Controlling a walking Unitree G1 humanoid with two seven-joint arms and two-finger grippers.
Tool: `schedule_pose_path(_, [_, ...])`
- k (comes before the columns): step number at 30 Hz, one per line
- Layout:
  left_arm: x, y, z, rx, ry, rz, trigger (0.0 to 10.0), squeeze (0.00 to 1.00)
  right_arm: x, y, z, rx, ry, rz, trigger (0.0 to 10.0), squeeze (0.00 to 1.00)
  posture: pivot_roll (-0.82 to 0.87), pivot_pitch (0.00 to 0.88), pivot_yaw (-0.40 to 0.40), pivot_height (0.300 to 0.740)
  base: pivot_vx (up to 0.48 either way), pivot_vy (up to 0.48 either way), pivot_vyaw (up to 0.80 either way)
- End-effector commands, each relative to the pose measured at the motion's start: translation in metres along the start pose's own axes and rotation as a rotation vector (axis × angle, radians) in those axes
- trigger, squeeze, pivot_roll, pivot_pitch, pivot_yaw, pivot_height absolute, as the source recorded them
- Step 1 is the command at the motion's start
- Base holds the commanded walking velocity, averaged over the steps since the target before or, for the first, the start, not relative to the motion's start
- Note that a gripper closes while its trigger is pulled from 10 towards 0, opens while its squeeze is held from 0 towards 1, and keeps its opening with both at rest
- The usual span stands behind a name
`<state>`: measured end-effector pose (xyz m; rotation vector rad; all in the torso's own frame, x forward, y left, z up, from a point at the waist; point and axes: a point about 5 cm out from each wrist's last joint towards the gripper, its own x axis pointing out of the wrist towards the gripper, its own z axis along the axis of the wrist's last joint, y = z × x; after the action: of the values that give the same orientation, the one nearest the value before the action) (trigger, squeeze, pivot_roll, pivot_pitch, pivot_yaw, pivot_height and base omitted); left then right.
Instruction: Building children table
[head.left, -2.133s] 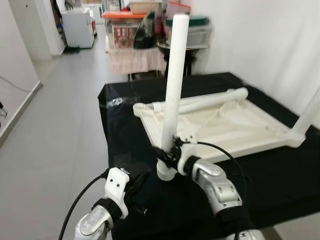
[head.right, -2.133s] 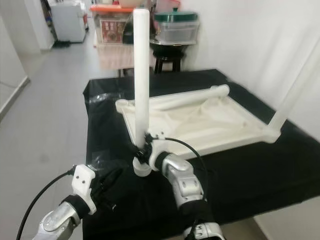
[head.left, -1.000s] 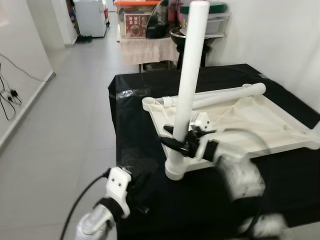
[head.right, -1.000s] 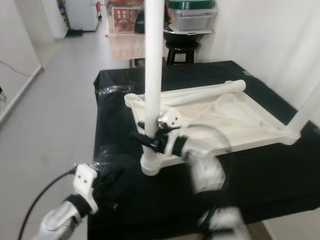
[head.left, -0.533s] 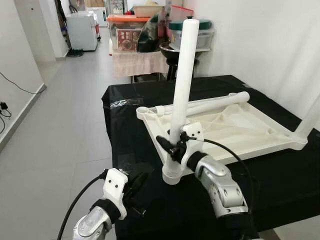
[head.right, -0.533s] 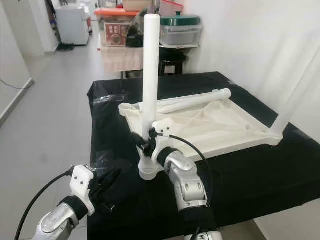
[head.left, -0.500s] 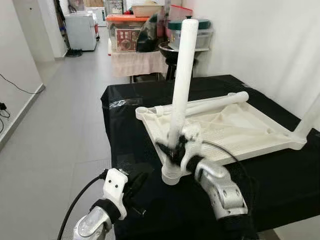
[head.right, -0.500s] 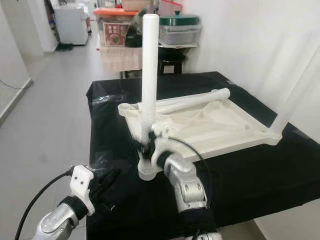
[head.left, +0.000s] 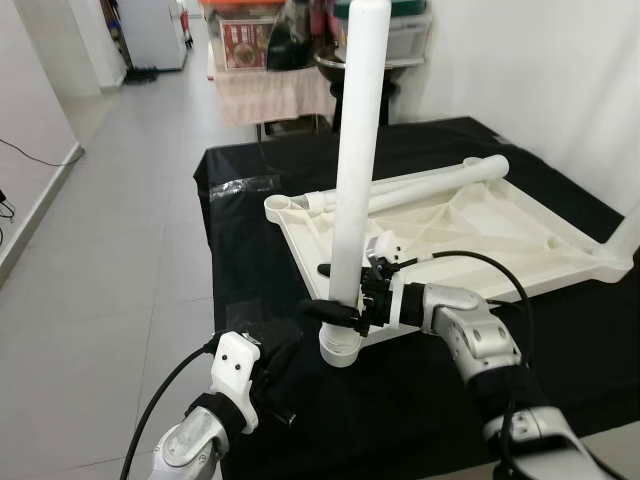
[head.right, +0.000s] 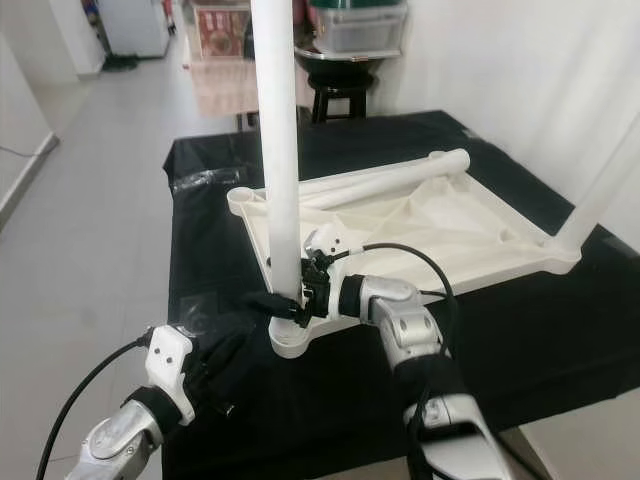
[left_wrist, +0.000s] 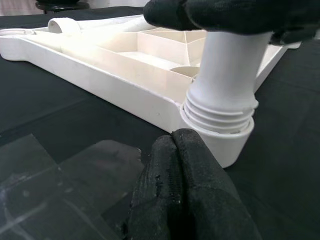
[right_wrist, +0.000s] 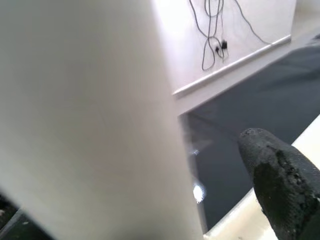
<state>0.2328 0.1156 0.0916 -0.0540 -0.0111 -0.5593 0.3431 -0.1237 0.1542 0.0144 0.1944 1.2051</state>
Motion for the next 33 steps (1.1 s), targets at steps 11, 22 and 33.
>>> schedule_pose_path(11, [0.001, -0.002, -0.003, -0.001, 0.012, -0.001, 10.0, 0.00, -0.002, -0.007, 0.015, 0.005, -0.037, 0.136, 0.0, 0.00, 0.01, 0.000, -0.040, 0.740, 0.000, 0.000, 0.00])
schedule_pose_path(22, [-0.003, -0.001, -0.003, -0.006, 0.012, -0.002, 10.0, 0.00, 0.006, 0.006, -0.044, -0.002, 0.069, -0.248, 0.0, 0.00, -0.02, 0.000, -0.024, 0.740, 0.000, 0.000, 0.00])
schedule_pose_path(33, [-0.005, 0.004, -0.003, -0.009, 0.018, -0.008, 10.0, 0.00, 0.024, 0.022, -0.061, 0.130, 0.023, -0.650, 0.0, 0.00, -0.03, 0.000, -0.006, 0.740, 0.000, 0.000, 0.00])
